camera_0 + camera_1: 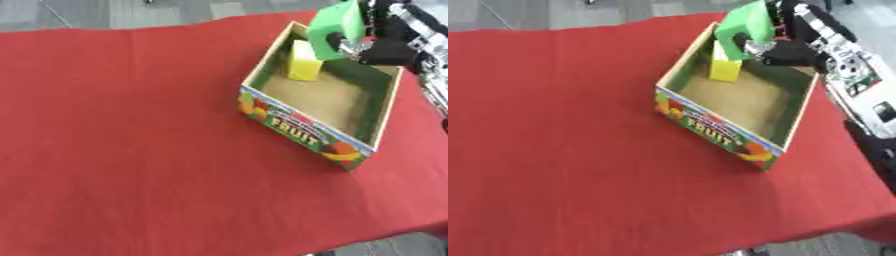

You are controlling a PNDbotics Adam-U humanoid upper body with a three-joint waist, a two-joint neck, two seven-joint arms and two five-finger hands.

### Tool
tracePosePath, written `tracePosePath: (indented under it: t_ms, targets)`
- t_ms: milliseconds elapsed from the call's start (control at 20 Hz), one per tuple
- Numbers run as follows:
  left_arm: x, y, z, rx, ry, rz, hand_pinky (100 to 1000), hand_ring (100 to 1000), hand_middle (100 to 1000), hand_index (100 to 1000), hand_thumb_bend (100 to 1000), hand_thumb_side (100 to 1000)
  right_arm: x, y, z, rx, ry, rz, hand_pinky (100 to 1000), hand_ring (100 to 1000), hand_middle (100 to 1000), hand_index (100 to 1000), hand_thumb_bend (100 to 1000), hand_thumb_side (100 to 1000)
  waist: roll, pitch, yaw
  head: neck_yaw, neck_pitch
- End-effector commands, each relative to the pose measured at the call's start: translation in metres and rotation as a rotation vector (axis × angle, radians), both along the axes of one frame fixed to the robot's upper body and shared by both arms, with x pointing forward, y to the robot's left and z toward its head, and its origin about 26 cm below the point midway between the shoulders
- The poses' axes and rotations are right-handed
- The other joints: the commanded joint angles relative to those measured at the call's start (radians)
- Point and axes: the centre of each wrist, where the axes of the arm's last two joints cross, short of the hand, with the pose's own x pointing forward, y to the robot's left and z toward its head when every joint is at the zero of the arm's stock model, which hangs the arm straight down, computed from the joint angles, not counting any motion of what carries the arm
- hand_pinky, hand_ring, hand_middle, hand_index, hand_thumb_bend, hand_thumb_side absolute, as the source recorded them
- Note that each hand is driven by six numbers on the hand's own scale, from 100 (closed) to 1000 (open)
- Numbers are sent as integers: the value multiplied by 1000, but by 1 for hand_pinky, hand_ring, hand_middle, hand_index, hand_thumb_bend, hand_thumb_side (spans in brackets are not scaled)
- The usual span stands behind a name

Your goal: Pick up the objects with one hand, pass them to the other hand, and then place them into the box on the other side of the table.

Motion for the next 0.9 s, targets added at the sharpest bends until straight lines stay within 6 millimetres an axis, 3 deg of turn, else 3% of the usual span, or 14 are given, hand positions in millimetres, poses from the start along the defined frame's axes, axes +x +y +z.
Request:
tracePosePath:
  t_ms: [50,200,400,550,700,900]
  targets:
    - [-4,7,11,16,-40,22,704,686,653,821,548,477,0,-10,4,-43,-14,-19,822,813,549,676,100,286,0,-21,2,-6,-13]
    - [-4,9,12,11,-46,32,704,686,652,822,548,477,2,-13,-2,-59,-2,-27,825,821,569,690,114,288,1,-19,5,-6,-12]
    - [-4,10,13,3,-54,45,704,686,652,823,546,478,4,-18,-10,-74,6,-41,834,842,625,731,214,288,1,-18,7,-4,-11]
    - [-5,11,13,-1,-56,51,704,687,652,823,544,479,4,-20,-12,-103,5,-35,863,905,766,823,356,316,1,-18,7,-3,-11]
    - [-4,11,12,-2,-54,52,704,687,652,823,543,480,3,-22,-13,-155,-6,-21,886,938,806,863,390,395,1,-18,5,-3,-11]
    - [-5,12,12,-3,-57,55,704,688,653,824,543,478,2,-24,-14,-203,-8,-8,897,957,833,896,383,425,2,-18,4,-3,-11]
